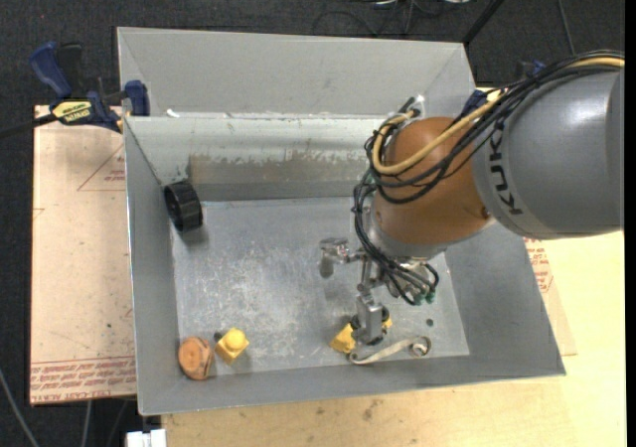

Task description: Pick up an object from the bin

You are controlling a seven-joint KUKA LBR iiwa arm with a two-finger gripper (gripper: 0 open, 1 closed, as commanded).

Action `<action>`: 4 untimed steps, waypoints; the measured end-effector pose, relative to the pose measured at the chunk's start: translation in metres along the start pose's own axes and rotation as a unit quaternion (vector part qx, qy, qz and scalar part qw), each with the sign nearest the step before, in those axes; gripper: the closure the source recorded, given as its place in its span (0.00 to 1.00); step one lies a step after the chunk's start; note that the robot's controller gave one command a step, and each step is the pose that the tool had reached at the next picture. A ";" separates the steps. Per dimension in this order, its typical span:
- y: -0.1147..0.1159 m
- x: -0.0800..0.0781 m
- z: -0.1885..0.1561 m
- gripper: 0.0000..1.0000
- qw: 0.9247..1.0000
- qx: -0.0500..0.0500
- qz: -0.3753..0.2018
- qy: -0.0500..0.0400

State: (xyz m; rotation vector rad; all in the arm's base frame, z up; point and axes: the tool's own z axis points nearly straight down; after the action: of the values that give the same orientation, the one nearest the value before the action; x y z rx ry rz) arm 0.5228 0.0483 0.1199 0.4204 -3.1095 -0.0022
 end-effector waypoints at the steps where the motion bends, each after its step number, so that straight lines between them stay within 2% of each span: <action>1: -0.002 0.029 0.005 0.00 0.995 0.001 -0.099 -0.003; 2: -0.024 0.030 0.047 0.00 0.988 0.001 -0.155 -0.003; 3: -0.027 0.045 0.050 1.00 0.991 0.000 -0.131 -0.002; 4: -0.027 0.045 0.050 1.00 0.991 0.000 -0.131 -0.002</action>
Offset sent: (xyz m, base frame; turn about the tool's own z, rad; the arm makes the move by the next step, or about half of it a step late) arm -0.0223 -0.0337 -0.0499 -0.3154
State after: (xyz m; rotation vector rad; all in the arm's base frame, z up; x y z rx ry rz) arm 0.4862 0.0105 0.0697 0.8257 -3.0324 -0.0036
